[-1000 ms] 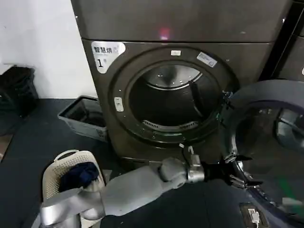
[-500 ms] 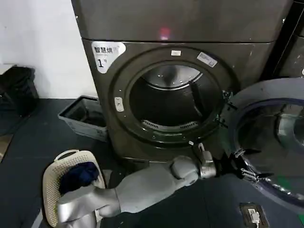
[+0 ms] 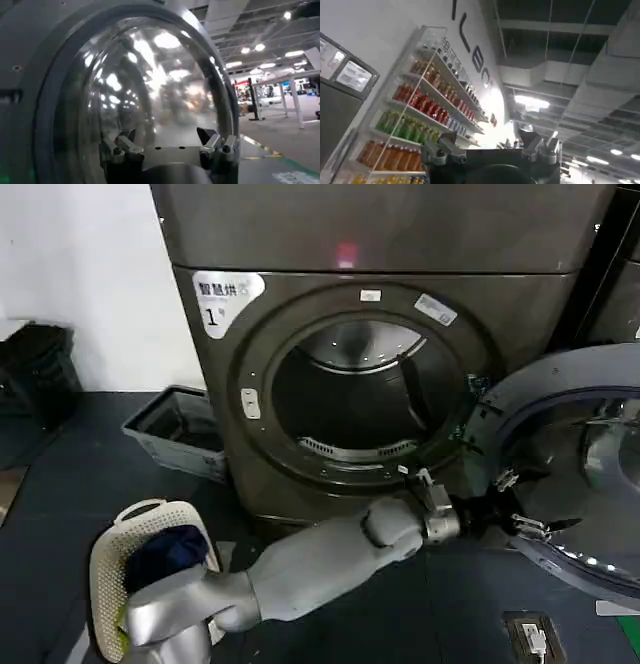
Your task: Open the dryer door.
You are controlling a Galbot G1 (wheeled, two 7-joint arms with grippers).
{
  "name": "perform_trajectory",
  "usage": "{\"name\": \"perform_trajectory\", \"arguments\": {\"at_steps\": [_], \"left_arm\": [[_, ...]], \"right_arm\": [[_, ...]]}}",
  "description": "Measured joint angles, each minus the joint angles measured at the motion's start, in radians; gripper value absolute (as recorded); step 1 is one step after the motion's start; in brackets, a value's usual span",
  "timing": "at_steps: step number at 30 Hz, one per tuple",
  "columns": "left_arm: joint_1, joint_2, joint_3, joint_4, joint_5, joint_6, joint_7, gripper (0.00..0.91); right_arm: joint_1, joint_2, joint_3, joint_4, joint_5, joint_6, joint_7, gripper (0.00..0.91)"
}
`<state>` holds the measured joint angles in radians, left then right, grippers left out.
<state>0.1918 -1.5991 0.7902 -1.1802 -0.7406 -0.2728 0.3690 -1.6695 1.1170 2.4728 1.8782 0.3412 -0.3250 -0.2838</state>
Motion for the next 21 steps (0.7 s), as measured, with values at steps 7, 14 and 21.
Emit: {"name": "perform_trajectory", "arguments": {"at_steps": [7, 14, 21], "left_arm": [[0.008, 0.050, 0.006, -0.061, -0.029, -0.006, -0.004, 0.907], [-0.002, 0.181, 0.044, -0.189, -0.072, -0.076, -0.007, 0.907], [-0.034, 0.374, 0.060, -0.340, -0.085, -0.112, -0.037, 0.907]], "right_arm": [[0.000, -0.011, 0.005, -0.010, -0.046, 0.001, -0.025, 0.907], [-0.005, -0.037, 0.032, -0.009, 0.021, -0.041, 0.043, 0.907], [-0.006, -0.044, 0.050, -0.003, 0.058, -0.036, 0.064, 0.907]]}}
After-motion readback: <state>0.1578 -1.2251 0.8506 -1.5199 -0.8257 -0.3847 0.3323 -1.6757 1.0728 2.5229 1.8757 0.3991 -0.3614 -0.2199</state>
